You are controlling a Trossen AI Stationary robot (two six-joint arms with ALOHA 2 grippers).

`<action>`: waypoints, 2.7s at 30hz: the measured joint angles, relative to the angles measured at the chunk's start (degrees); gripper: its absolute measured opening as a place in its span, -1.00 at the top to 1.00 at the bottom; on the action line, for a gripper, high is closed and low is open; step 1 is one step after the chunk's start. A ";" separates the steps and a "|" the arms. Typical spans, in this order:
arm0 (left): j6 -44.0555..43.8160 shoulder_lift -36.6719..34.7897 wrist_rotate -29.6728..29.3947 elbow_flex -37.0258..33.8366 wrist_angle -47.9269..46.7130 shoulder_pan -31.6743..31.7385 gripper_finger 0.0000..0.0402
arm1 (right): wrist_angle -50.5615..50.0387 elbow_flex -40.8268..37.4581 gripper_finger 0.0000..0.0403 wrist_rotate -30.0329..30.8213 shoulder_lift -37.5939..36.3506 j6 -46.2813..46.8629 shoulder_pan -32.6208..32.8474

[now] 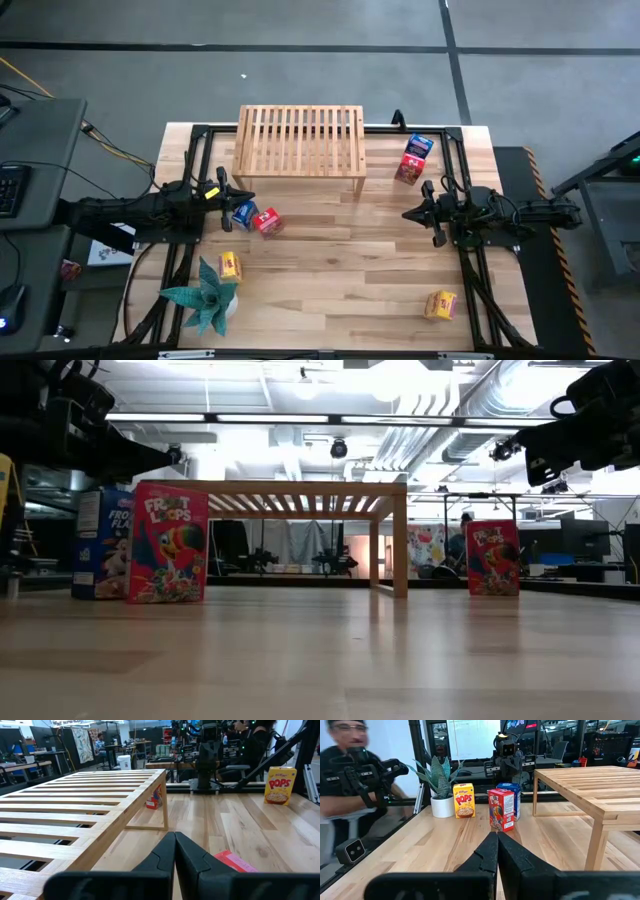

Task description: Stack cereal on shelf

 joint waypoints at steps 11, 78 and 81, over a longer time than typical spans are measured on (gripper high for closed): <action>0.00 0.00 0.00 0.00 0.00 0.00 1.00 | -0.02 -0.01 1.00 0.01 0.00 0.00 0.00; -32.67 63.49 -1.28 64.92 -48.81 -9.20 -0.34 | -0.01 0.00 1.00 0.01 0.00 0.00 -0.01; -40.23 69.14 -1.33 72.91 -59.16 -9.53 -0.33 | -0.01 -0.01 1.00 -0.01 0.00 0.00 -0.01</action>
